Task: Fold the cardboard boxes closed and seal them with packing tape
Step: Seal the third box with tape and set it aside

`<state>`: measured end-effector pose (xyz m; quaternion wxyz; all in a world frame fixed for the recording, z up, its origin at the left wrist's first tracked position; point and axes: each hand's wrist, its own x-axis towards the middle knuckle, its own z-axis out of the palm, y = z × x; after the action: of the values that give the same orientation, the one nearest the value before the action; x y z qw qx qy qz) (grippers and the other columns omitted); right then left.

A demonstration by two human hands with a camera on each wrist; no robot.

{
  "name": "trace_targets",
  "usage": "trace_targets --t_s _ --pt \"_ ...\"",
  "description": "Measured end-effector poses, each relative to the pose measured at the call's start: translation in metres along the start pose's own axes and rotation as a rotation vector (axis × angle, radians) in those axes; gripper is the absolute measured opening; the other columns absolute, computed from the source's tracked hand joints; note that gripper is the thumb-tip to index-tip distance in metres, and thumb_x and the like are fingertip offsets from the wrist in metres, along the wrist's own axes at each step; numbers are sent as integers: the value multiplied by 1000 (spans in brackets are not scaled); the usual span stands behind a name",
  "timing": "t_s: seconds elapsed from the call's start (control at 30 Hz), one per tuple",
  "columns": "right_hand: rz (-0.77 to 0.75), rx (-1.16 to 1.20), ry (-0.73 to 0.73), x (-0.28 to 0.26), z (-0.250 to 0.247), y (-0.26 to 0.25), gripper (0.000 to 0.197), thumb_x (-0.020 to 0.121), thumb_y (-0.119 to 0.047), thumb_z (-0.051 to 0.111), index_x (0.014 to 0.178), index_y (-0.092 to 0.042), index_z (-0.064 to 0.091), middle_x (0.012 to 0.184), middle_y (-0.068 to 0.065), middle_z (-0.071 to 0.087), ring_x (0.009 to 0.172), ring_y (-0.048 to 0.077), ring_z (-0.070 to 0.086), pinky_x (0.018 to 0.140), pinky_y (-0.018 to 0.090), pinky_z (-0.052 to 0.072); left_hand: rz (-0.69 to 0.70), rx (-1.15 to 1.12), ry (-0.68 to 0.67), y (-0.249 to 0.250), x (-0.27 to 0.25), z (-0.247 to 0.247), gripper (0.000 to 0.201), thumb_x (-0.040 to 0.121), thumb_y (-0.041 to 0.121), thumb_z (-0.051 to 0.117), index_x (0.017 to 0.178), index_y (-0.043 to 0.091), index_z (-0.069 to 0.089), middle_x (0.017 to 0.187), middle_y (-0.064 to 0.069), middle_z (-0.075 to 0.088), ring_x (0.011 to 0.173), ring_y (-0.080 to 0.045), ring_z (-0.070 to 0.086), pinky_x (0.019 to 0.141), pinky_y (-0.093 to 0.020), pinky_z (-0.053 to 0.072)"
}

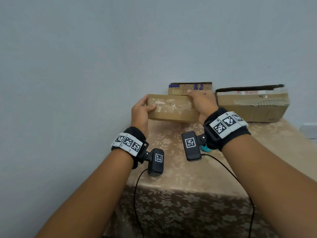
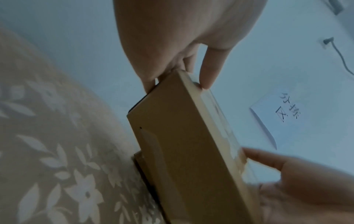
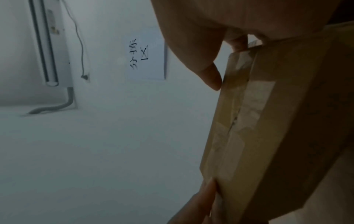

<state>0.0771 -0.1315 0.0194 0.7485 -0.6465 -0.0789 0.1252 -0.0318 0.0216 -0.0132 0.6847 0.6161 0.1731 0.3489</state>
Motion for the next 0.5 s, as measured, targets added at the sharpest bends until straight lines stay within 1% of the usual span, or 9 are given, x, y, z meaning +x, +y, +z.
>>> trace_targets --t_s 0.07,0.13,0.2,0.23,0.3,0.33,0.37,0.43,0.5 --pt "78 52 -1 -3 -3 0 10 99 -21 67 90 -18 62 99 2 69 100 23 68 97 44 57 11 -77 35 3 -3 1 45 88 6 55 131 6 65 126 -9 71 117 -22 67 100 -35 53" --pt "106 38 -1 -3 -8 3 9 98 -9 63 106 -13 63 107 3 65 101 22 64 88 38 57 -5 -104 89 8 -6 1 25 96 17 59 115 8 71 113 -6 75 104 -15 70 90 -32 55" --pt "71 53 8 -2 -9 8 38 92 10 55 123 -11 61 112 5 61 100 20 60 78 33 54 -57 -85 172 8 -5 0 17 94 29 68 99 12 71 101 -2 74 93 -13 69 84 -32 55" --pt "53 77 6 -3 -7 9 49 87 16 50 125 -13 61 117 6 60 103 21 60 80 36 56 -101 -60 199 7 -3 -3 24 88 34 75 99 14 71 103 -1 73 97 -15 68 90 -35 55" --pt "14 82 -37 -7 -3 10 57 82 20 46 118 -21 63 125 6 60 115 24 60 93 42 58 -222 -10 185 4 -1 -7 57 66 43 86 112 14 71 119 -2 70 115 -23 63 105 -48 49" --pt "8 62 -63 -10 0 9 59 81 21 47 118 -22 64 127 6 60 120 25 58 98 43 56 -270 6 160 4 -2 -10 68 61 44 89 118 12 70 124 -5 69 120 -27 61 106 -52 48" --pt "9 55 -83 -13 2 8 59 82 20 49 122 -21 63 130 6 59 122 25 56 100 44 55 -297 23 136 2 -2 -12 65 65 39 89 120 11 70 124 -8 69 120 -31 62 103 -54 50" --pt "20 73 -72 -13 3 8 55 86 12 58 132 -18 60 133 6 59 120 24 56 98 44 55 -285 108 98 2 -3 -16 36 83 14 78 118 9 72 116 -10 73 114 -33 67 95 -51 57" --pt "38 89 -59 -10 2 9 47 91 -5 69 135 -16 60 129 5 62 106 19 60 85 36 56 -218 153 87 0 -2 -20 40 87 -2 65 124 11 71 116 -6 74 111 -29 68 96 -48 57"
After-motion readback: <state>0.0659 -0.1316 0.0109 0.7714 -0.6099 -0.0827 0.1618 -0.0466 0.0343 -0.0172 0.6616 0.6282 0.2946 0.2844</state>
